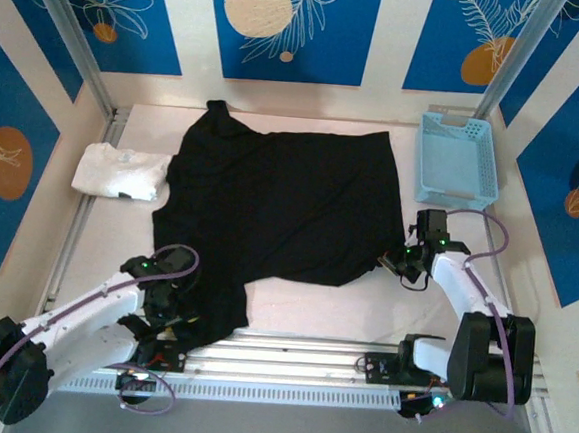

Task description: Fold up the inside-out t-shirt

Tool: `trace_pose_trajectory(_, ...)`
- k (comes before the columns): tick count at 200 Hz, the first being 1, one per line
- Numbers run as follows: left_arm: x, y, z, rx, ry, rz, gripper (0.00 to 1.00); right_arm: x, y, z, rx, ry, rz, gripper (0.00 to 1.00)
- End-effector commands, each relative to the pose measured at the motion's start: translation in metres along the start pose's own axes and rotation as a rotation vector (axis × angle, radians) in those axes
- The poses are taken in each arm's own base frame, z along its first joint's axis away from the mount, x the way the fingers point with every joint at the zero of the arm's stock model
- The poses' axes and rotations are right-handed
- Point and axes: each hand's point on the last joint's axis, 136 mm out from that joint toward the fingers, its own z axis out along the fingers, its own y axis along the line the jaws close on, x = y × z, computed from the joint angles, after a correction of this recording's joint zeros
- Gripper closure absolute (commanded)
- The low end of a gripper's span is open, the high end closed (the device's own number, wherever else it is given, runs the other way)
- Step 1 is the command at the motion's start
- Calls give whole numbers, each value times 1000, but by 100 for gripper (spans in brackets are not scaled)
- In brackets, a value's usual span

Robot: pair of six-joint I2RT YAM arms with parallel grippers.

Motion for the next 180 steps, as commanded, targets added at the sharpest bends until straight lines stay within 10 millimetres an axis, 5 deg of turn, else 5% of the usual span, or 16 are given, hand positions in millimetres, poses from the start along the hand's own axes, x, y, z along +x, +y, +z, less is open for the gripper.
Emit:
trace_pose_trajectory(1,14,9,8,-30,65,-8,50,11,-9,-3,23,17,13,100)
trace_pose_trajectory(37,18,8,19,-25,93,0,58,12,-10,-2,24,26,17,100)
trace_pose_trajectory(96,5,-5,5,20,25,30,84,12,-16,3,31,37,45,100)
trace_pose_trajectory(132,-6,-17,-16,76,-30,32,100,12,-33,5,53,27,102,99)
trace_pose_trajectory(180,-37,-39,-55,225,-115,-13,100,-5,-34,3,-15,-8,169,98)
